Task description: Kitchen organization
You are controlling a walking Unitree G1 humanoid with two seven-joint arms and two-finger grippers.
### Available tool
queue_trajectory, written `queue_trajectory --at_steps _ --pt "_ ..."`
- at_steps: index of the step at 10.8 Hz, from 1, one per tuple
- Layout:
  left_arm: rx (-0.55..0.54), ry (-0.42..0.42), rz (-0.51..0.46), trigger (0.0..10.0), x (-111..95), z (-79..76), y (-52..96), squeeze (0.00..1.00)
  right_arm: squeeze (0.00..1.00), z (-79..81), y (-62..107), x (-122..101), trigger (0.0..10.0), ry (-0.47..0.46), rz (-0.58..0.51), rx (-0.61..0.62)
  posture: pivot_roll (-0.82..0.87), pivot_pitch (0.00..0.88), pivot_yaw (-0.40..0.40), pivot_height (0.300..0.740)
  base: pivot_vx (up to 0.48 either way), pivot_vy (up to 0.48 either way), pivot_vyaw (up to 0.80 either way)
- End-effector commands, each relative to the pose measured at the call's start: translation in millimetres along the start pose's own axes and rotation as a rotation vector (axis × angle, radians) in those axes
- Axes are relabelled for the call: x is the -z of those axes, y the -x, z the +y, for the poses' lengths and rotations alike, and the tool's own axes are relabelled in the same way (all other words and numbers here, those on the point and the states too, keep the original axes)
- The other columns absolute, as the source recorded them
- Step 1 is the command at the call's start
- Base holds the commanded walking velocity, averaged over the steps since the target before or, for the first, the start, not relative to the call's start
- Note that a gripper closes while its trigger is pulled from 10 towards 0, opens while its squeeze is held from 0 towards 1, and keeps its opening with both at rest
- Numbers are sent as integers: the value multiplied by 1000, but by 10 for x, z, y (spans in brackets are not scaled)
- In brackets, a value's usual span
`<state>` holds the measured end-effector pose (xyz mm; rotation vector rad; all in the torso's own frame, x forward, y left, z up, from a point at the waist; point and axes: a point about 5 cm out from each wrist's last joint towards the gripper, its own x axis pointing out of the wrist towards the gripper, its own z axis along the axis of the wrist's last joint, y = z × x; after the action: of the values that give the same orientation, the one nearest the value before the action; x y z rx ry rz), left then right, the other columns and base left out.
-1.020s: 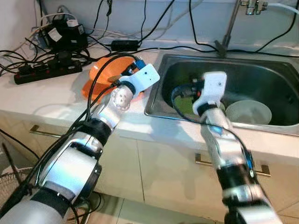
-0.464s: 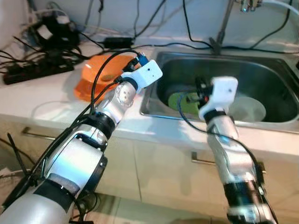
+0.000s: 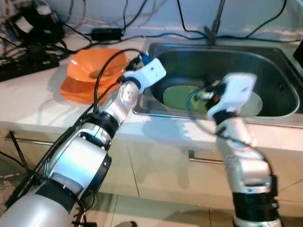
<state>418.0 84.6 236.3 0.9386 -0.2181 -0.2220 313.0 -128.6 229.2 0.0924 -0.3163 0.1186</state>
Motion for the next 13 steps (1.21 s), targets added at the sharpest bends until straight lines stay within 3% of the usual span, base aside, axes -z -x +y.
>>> queue_trajectory --at_steps 1,4,8,13 --pt "-37 -29 4 10000 -16 89 -17 0 0 20 -17 -144 10000 -16 -41 1 -67 223 41 740 0 0 0" --pt "-92 -58 -20 10000 -59 191 -29 0 0 41 20 -216 10000 -29 -44 -4 -69 236 30 740 0 0 0" --pt "-116 -50 31 10000 45 228 -12 0 0 6 94 -227 10000 -21 -13 2 -95 251 12 740 0 0 0" --pt "-202 -38 46 10000 40 417 -21 0 0 -8 148 -224 10000 -16 15 5 -111 256 -6 740 0 0 0"
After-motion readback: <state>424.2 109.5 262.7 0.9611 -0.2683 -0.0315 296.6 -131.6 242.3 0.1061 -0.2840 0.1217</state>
